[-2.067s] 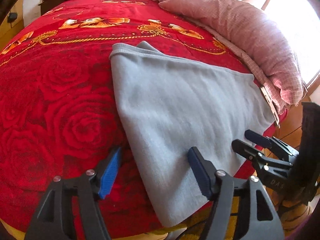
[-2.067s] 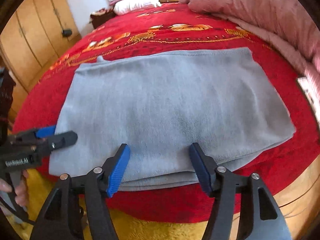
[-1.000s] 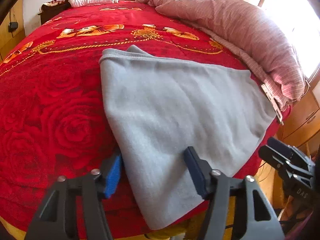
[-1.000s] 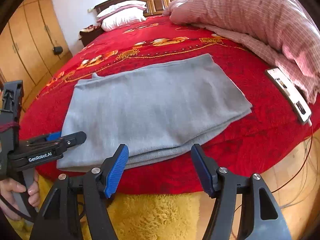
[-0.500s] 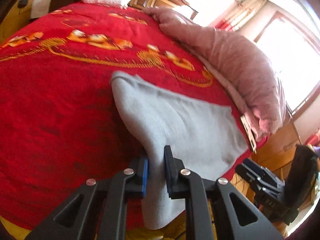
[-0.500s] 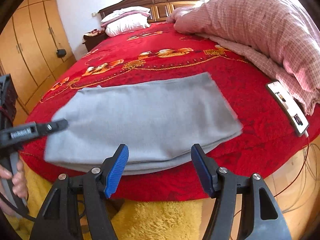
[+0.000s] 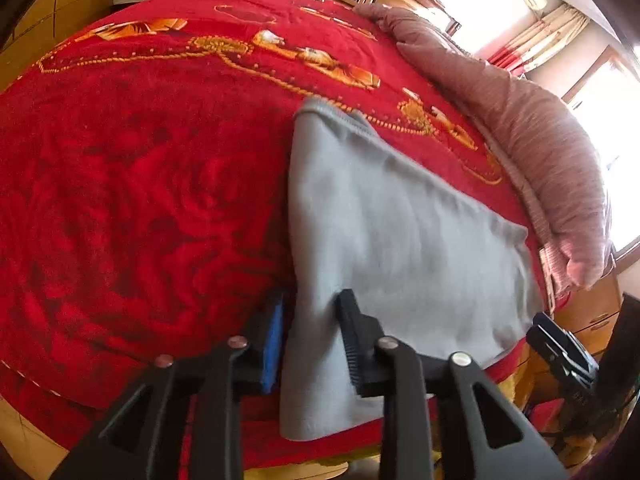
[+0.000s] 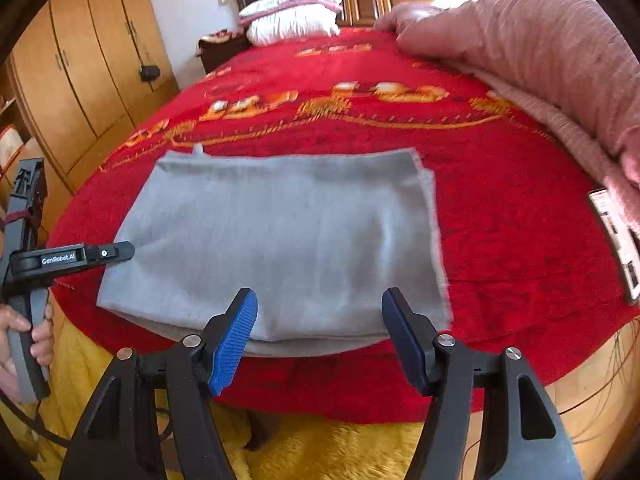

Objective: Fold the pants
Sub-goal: 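Grasp the end of the folded grey pants with the left tool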

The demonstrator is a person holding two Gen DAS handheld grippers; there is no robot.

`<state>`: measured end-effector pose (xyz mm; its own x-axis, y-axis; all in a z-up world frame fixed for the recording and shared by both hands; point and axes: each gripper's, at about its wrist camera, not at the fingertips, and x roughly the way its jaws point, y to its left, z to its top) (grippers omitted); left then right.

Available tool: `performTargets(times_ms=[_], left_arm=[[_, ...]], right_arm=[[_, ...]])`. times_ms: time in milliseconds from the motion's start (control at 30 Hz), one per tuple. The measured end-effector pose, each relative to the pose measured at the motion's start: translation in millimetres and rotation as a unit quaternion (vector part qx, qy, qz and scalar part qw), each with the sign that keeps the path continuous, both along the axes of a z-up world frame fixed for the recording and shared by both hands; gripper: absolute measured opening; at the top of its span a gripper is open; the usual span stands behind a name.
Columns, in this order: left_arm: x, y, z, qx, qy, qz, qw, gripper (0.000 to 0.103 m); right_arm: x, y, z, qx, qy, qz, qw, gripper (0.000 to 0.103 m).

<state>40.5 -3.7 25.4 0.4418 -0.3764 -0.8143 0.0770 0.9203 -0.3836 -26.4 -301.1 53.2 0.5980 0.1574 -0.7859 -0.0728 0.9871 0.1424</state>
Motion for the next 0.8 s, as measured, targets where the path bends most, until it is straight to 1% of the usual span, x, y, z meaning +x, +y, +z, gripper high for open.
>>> performTargets(times_ms=[33,100,133,167,200,233,267,300,333,433,500,567,633,800], left_arm=[[-0.4,-1.8,-0.1,0.002,-0.002,0.0,1.0,0.032],[0.0,-6.7,-1.0,0.003,-0.004,-0.006,1.0,0.043],[0.4,-9.6,-1.9,0.003,-0.005,-0.005,1.0,0.045],[0.7,-13.8,-3.0,0.006,-0.009,-0.007,0.9999,0.05],[0.8,-20.0,-3.6,0.016,-0.018,-0.013,0.9996,0.053],[1.7,-26.6,-4.3,0.03,-0.027,-0.018,0.999,0.053],[1.7,-33.4,-4.3,0.053,-0.035,-0.023,0.9977,0.053],[0.6,-39.5,-3.4,0.073,-0.042,-0.025,0.9961,0.052],[-0.2,-41.2,-3.0,0.083,-0.045,-0.026,0.9951,0.05],[-0.1,-43.9,-2.4,0.085,-0.044,-0.022,0.9952,0.037],[0.7,-42.1,-0.3,0.078,-0.041,-0.017,0.996,0.024],[-0.7,-36.9,4.2,0.072,-0.04,-0.013,0.9965,0.02],[-3.0,-35.6,10.4,0.07,-0.042,-0.013,0.9966,0.019],[-12.7,-45.0,33.2,0.079,-0.067,-0.023,0.9943,0.018]], right_arm=[[3.9,2.8,-5.6,-0.003,0.006,0.001,1.0,0.066],[7.3,6.8,-13.3,-0.013,0.015,-0.003,1.0,0.066],[8.9,8.3,-17.6,-0.019,0.018,-0.003,1.0,0.066],[9.1,9.5,-19.2,-0.023,0.019,-0.003,1.0,0.066],[8.6,10.2,-20.0,-0.028,0.018,-0.003,0.999,0.066],[7.3,11.5,-19.5,-0.034,0.016,-0.002,0.999,0.066],[6.5,12.3,-18.7,-0.038,0.015,0.001,0.999,0.066],[5.2,12.5,-17.2,-0.04,0.015,0.003,0.999,0.066],[4.1,11.9,-15.7,-0.038,0.014,0.004,0.999,0.066],[0.2,6.4,-10.0,-0.018,0.012,0.0,1.0,0.066],[-1.6,2.0,-6.4,-0.003,0.01,-0.006,1.0,0.066],[-4.4,-0.7,-4.2,0.005,0.008,-0.009,1.0,0.066],[-8.1,-3.8,-1.9,0.008,0.004,-0.014,1.0,0.066],[-13.9,-8.9,1.9,0.015,-0.003,-0.02,1.0,0.066]])
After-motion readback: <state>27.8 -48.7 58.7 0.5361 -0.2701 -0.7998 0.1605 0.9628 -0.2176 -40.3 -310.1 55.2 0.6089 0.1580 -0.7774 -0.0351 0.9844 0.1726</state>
